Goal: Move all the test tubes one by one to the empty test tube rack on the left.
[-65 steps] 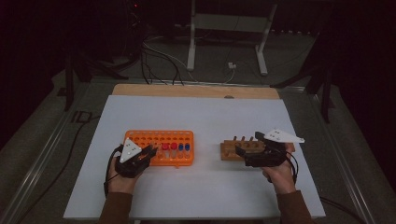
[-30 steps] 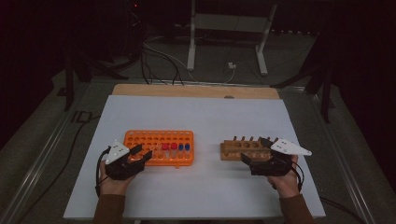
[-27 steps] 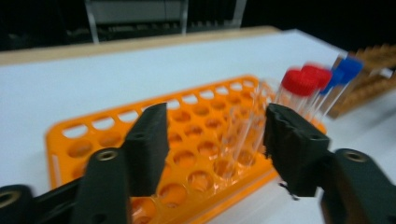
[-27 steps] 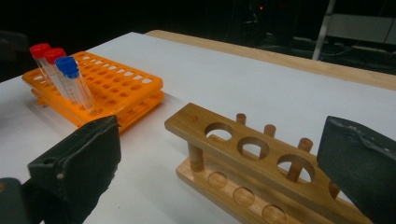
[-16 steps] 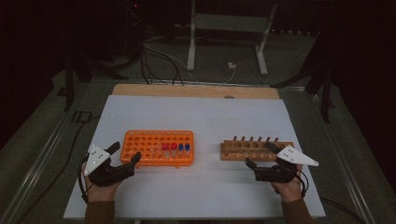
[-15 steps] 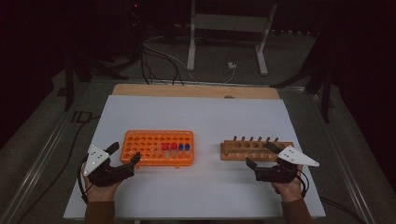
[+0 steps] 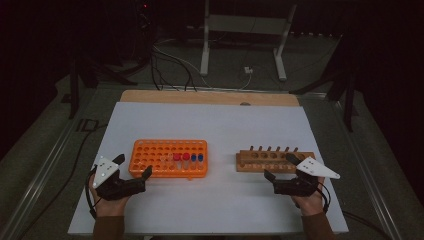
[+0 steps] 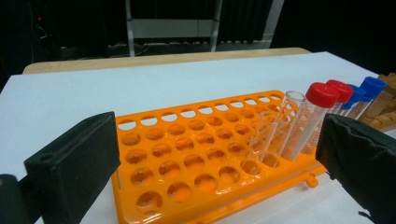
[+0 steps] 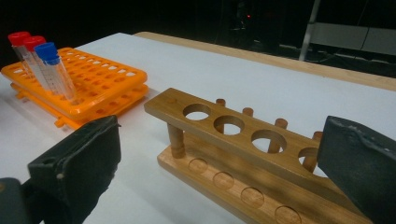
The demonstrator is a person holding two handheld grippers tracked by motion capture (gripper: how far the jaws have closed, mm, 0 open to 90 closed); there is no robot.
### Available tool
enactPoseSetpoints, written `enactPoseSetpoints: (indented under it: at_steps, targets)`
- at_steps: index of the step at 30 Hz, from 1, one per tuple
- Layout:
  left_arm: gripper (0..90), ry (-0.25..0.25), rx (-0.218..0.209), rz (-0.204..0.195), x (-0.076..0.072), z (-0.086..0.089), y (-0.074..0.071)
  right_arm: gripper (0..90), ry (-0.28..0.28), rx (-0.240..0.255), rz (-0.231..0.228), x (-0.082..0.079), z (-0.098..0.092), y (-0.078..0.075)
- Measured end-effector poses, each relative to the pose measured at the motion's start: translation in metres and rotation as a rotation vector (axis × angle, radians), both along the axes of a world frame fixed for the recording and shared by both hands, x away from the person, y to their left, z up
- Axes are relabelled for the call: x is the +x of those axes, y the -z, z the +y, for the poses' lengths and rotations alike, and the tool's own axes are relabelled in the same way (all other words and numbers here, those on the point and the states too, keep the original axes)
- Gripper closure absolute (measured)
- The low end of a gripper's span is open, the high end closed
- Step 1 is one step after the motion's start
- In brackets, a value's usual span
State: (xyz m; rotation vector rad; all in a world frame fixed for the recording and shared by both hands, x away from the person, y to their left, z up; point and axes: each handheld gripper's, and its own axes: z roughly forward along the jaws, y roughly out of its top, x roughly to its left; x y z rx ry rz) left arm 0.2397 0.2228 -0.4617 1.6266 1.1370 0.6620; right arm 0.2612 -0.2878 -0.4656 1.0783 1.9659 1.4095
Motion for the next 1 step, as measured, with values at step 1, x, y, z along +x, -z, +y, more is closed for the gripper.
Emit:
enactPoseSetpoints:
  at_steps: [1]
  targets:
    - [0.3, -0.002, -0.002, 0.001, 0.0002, -0.0009, 0.0005, 0.1, 0.003, -0.002, 0.001, 0.0002, -0.0003, 0.0001]
